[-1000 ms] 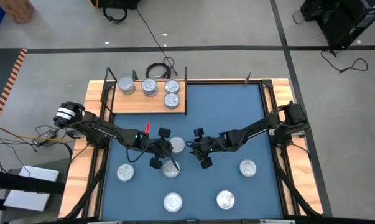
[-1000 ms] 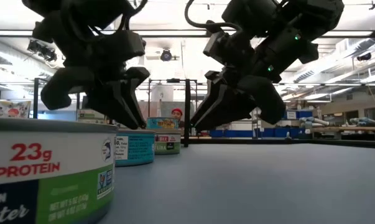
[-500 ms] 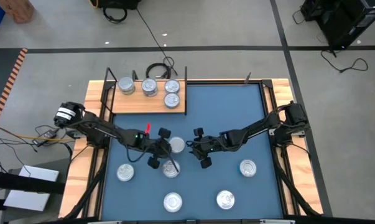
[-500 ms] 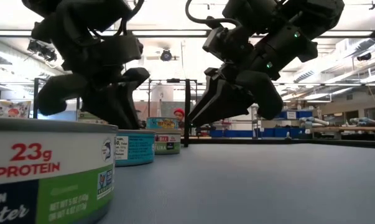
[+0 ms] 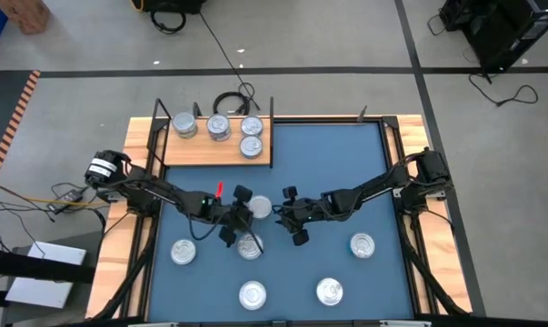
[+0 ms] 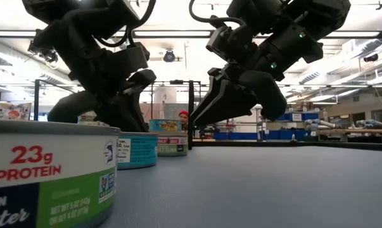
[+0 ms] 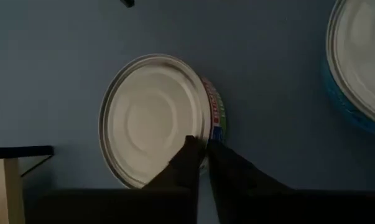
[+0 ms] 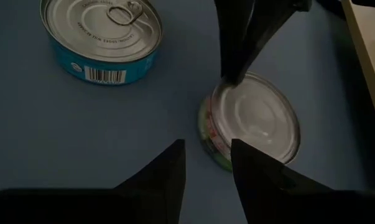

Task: Stack canned seafood by type on shelf
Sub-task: Put the green tuna can on the shelf aligned with the other green tuna can

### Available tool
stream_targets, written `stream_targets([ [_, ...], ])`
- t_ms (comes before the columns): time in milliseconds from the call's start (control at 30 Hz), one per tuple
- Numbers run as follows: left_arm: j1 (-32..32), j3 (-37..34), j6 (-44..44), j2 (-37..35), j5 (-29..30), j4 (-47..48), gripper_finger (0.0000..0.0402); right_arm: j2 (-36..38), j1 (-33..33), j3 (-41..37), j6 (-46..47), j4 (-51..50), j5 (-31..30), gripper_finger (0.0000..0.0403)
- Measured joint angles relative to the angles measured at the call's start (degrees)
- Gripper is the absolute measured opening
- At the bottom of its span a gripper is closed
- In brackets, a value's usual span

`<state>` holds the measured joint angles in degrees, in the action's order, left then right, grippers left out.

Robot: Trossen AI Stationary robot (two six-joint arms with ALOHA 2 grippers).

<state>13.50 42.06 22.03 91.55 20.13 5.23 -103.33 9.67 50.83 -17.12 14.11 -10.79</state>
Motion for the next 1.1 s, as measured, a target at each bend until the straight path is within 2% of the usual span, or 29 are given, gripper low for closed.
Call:
stream_targets([
  [67, 0.02, 0.05, -0.91, 0.00, 0.58, -0.08, 0.0008, 0.00, 0.00, 0.00, 0.00, 0.00, 0.00, 0.0138],
  [167, -0.01, 1.57, -3.60, 0.12, 1.17, 2.19, 0.0005, 0.00, 0.00, 0.00, -0.02, -0.05, -0.76, 0.0137],
  [400, -0.44, 9.09, -9.50, 0.22, -2.18, 8.05, 0.0002, 0.00, 1.63, 0.00, -1.19, -0.88, -8.24, 0.0145],
  [700, -2.40, 13.90, -17.01, 0.22, -5.92, 9.16, 0.0001, 0.02, 6.25, -0.02, -7.04, 1.95, -19.49, 0.0196],
  [900, -4.26, 14.36, -20.11, 0.11, -5.82, 8.44, 0.0001, -1.18, 6.86, 0.00, -5.66, 4.62, -19.87, 0.0238],
  [1100, -5.20, 14.40, -20.73, 0.11, -5.83, 7.89, 0.0000, -3.64, 6.14, 0.04, -5.80, 6.88, -21.19, 0.0255],
])
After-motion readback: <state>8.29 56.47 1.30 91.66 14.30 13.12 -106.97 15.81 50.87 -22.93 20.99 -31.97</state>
